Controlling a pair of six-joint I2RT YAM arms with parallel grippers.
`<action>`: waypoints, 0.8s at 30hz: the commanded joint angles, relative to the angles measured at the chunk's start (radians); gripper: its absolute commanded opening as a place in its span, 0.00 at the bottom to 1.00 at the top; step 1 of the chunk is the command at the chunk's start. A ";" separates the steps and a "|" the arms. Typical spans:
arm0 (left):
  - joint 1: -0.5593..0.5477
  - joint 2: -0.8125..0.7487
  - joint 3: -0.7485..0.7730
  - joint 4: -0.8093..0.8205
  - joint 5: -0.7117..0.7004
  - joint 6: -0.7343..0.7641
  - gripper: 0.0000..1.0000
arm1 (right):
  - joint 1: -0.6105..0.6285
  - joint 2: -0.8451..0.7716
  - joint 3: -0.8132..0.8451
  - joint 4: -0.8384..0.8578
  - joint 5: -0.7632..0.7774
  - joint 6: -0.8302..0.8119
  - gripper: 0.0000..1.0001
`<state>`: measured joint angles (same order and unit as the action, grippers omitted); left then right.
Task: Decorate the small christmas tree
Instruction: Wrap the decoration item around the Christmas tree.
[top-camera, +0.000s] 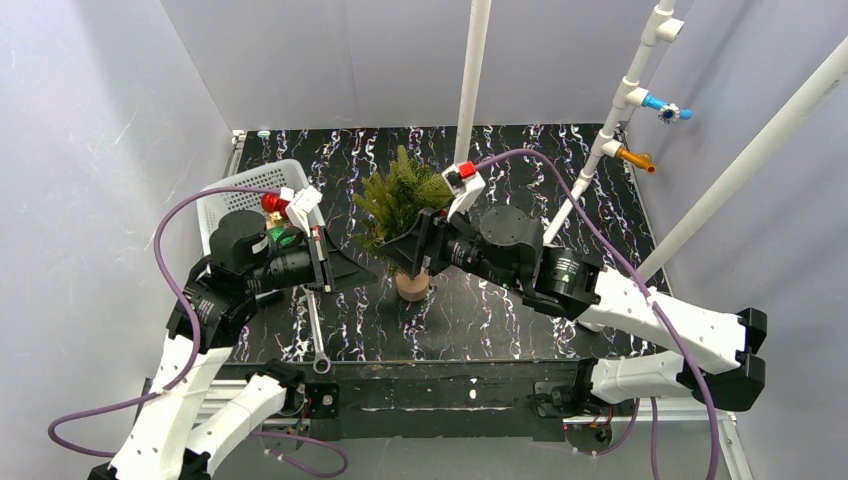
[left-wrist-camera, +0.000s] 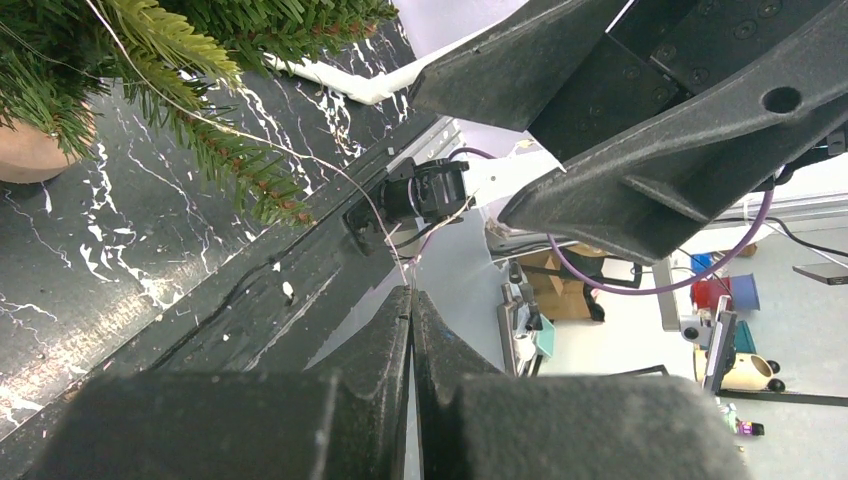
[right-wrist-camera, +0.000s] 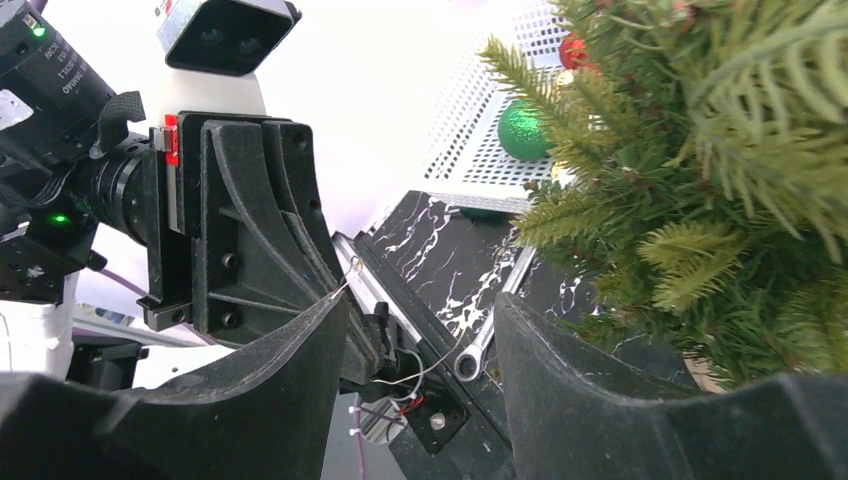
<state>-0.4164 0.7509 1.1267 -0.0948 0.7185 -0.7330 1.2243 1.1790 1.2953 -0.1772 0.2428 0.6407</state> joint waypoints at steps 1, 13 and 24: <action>-0.005 -0.013 0.024 0.023 0.030 0.007 0.00 | 0.006 0.013 0.063 0.088 -0.039 0.010 0.64; -0.007 -0.027 0.020 0.019 0.031 0.009 0.00 | 0.006 0.063 0.093 0.116 -0.065 0.014 0.60; -0.007 -0.036 0.018 0.015 0.036 0.010 0.00 | 0.007 0.086 0.106 0.123 -0.075 0.016 0.48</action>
<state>-0.4210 0.7303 1.1267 -0.0952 0.7174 -0.7319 1.2255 1.2530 1.3418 -0.1070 0.1761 0.6552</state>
